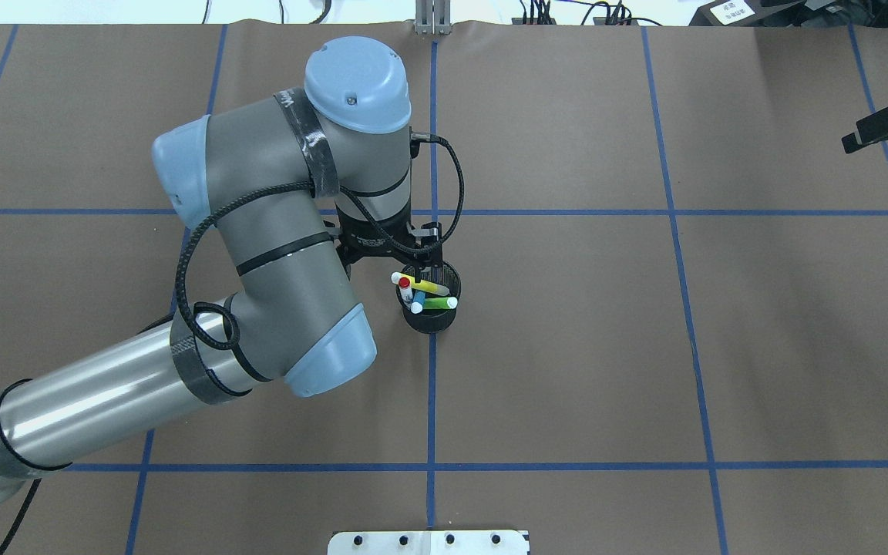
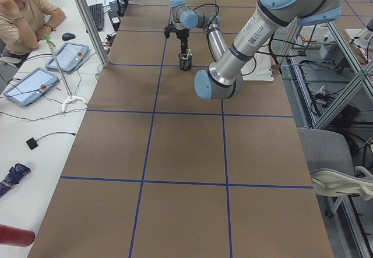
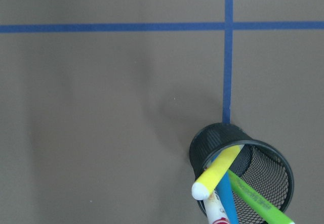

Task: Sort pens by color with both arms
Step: 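Lower the left gripper over the cup, aligning with the blue pen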

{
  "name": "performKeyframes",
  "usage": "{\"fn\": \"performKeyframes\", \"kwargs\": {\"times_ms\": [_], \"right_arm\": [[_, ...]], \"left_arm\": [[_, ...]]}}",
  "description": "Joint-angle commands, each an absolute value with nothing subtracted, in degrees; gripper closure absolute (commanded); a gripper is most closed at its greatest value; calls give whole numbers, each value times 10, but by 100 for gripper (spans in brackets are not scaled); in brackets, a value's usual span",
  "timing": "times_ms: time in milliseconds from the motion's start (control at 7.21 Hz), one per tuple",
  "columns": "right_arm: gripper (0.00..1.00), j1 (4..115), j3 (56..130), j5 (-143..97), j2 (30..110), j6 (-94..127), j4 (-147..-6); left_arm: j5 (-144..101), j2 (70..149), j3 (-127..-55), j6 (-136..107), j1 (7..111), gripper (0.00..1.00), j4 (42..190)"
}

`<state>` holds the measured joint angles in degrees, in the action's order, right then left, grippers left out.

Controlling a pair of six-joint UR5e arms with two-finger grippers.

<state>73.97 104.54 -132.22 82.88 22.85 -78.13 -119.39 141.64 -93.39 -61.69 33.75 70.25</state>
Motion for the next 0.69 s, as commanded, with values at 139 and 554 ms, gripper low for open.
{"fn": "performKeyframes", "kwargs": {"times_ms": [139, 554], "right_arm": [[0, 737, 1044, -1319, 829, 229, -781], [0, 736, 1042, -1319, 828, 228, -781]], "left_arm": [[-1224, 1419, -932, -640, 315, 24, 707], [-1224, 1430, -933, -642, 315, 39, 709]]}}
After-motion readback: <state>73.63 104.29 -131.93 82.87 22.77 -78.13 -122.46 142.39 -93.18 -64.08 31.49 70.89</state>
